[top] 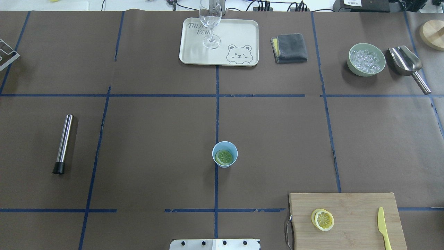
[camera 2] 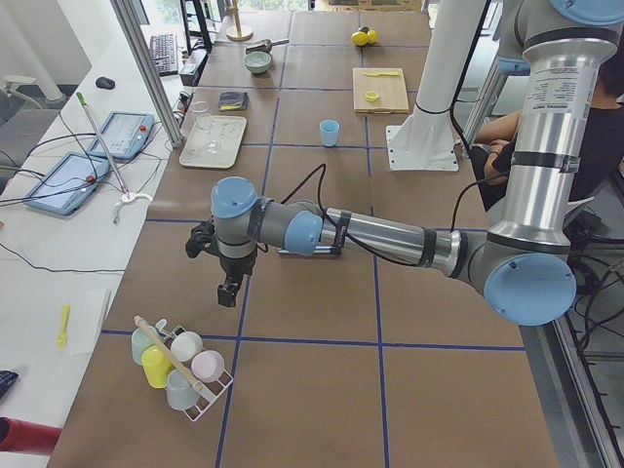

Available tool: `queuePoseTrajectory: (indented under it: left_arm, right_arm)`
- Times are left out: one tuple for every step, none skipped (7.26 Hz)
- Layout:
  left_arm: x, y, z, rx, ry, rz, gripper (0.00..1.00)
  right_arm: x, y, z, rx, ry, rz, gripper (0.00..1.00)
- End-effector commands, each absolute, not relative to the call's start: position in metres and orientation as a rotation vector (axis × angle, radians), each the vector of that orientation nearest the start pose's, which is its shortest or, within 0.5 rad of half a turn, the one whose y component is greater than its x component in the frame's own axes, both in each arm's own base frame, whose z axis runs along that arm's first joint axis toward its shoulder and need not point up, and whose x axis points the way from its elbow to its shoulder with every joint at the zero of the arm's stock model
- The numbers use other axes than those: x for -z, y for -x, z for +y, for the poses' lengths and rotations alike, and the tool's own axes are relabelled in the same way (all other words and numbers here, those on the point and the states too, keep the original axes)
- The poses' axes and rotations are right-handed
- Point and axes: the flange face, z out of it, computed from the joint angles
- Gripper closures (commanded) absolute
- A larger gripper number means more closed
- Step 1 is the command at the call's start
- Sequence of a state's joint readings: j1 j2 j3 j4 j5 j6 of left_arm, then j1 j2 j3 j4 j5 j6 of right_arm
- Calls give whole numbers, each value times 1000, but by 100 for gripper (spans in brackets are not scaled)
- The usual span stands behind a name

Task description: Squeeze lemon into cup

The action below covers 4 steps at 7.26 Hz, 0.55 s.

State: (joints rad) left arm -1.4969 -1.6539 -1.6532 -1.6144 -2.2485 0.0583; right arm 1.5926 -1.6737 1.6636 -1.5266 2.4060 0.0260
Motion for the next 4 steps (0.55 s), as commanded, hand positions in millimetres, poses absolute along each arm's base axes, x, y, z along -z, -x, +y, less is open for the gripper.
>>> queuePoseTrajectory:
  left_arm:
    - [-616, 41, -507, -175, -108, 738, 0]
    - [-631, 39, -490, -169, -83, 775, 0]
    - [-631, 39, -489, -168, -85, 776, 0]
    - [-632, 40, -488, -164, -82, 777, 0]
  right_arm:
    - [-646, -72, -450, -33, -50, -830, 0]
    - [-642, -72, -451, -23, -61, -828, 0]
    - [-635, -72, -451, -20, -73, -828, 0]
    - [-637, -71, -449, -24, -66, -831, 0]
